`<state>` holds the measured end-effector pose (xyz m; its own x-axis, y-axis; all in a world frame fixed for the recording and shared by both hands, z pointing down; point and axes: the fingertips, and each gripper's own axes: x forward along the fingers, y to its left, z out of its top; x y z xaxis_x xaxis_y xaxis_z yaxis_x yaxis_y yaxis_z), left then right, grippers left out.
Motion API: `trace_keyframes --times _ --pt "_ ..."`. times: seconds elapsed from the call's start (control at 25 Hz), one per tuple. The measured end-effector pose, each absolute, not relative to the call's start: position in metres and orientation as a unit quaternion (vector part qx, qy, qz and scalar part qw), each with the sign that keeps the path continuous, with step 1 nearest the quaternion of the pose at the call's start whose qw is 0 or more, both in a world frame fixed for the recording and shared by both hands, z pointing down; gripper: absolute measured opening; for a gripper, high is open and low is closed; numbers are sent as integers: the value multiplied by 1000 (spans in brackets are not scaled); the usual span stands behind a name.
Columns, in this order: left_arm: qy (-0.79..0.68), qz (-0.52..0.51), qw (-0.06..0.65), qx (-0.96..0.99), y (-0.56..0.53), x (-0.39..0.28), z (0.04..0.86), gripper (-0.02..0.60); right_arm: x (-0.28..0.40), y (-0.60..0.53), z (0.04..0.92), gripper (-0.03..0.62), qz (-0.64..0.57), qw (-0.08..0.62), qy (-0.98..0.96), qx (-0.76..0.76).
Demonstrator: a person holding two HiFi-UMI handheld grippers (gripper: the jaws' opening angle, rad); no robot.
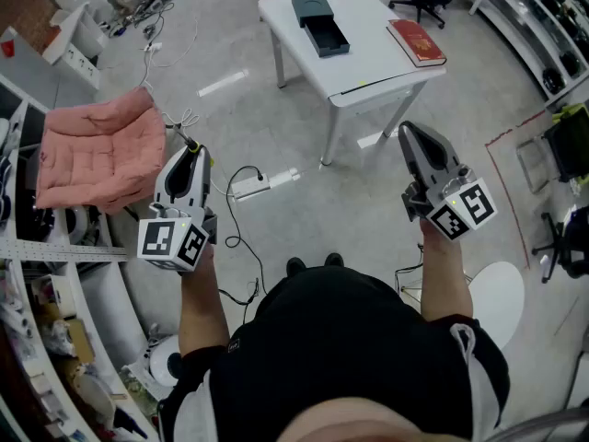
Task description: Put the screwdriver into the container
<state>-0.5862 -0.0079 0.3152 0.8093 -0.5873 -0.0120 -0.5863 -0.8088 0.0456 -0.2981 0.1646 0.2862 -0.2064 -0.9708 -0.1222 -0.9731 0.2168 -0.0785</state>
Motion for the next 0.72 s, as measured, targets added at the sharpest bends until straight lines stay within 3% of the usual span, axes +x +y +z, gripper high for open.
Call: trace_keyframes --times 0.72 --pt "-295 -21 38 955 2 -590 324 74 -310 172 292 29 2 60 779 -624"
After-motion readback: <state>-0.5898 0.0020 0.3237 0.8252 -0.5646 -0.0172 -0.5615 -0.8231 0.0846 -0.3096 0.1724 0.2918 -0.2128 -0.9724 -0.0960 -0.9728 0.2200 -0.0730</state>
